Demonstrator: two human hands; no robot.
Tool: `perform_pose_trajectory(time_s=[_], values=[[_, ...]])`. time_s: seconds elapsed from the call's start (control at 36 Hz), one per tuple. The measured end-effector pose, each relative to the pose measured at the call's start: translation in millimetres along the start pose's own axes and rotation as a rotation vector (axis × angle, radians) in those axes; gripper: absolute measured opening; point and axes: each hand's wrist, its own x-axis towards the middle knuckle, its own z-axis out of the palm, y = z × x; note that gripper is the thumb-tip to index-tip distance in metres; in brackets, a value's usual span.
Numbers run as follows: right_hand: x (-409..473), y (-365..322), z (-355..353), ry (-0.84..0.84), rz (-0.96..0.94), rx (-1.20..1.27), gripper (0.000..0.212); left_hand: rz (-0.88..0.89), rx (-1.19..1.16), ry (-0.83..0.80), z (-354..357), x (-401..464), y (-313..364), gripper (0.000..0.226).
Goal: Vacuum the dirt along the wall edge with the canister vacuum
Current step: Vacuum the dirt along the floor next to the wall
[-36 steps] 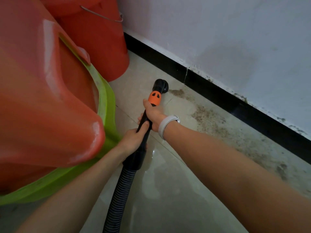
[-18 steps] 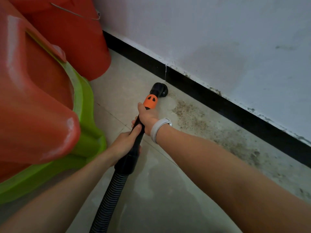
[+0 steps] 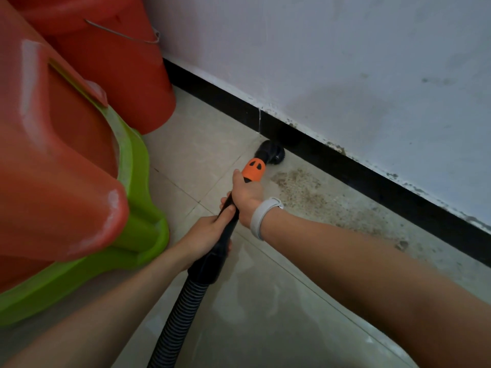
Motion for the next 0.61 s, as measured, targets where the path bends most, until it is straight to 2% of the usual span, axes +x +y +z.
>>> perform_pose_trajectory(time_s=[0.14,0.28,0.47,0.61], values=[[4,-13,31,-0.119,-0.062,-0.088,0.055,0.004,0.024,0.212,-13,11,-5,0.065],[19,-32,50,-0.143,-0.139,-0.241,0.055,0.028,0.023,0.31,-20,30,-3,0.069],[40,-40,45,-0.144,-0.103,-0.278,0.045,0.043,0.091,0.276,-15,50,0,0.077],[45,-30,32,-0.127,-0.071,-0.182,0.046,0.081,0.102,0.233,-5,51,-4,0.074]])
